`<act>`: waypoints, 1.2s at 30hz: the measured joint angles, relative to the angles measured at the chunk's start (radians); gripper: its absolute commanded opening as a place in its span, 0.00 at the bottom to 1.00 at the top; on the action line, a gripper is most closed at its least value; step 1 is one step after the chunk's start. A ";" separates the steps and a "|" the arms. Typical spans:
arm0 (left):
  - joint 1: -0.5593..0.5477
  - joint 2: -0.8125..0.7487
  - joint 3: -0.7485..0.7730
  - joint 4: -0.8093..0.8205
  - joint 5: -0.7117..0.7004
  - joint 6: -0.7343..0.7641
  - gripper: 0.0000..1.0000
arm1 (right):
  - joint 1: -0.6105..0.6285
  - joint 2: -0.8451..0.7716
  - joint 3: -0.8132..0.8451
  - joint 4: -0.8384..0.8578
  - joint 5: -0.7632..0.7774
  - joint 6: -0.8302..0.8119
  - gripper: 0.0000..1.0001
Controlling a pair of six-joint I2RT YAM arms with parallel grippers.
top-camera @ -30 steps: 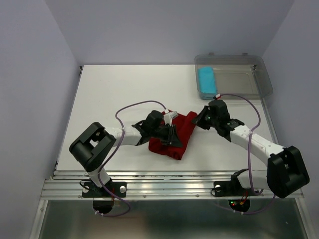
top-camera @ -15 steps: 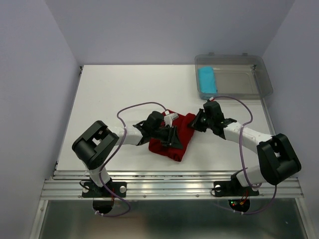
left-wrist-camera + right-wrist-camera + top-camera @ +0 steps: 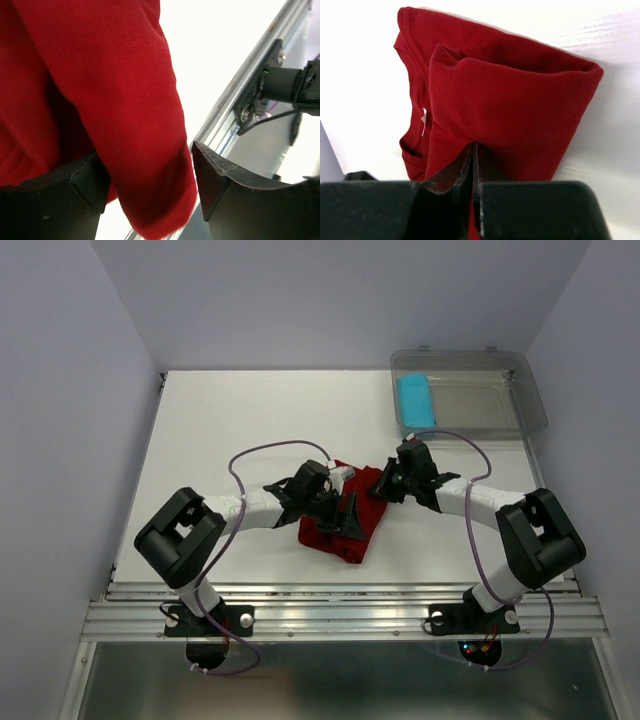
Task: Roll the t-shirts
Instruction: Roll the T-shirt to the center of the board.
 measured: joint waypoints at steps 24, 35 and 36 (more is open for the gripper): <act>0.075 -0.189 -0.050 -0.164 -0.258 -0.057 0.00 | 0.044 0.029 0.053 -0.024 -0.019 -0.055 0.08; 0.089 -0.070 -0.076 -0.128 -0.271 -0.090 0.00 | 0.137 -0.013 0.067 -0.066 -0.028 -0.073 0.09; 0.090 -0.063 -0.076 -0.122 -0.265 -0.091 0.00 | 0.151 -0.019 0.066 -0.067 -0.031 -0.073 0.09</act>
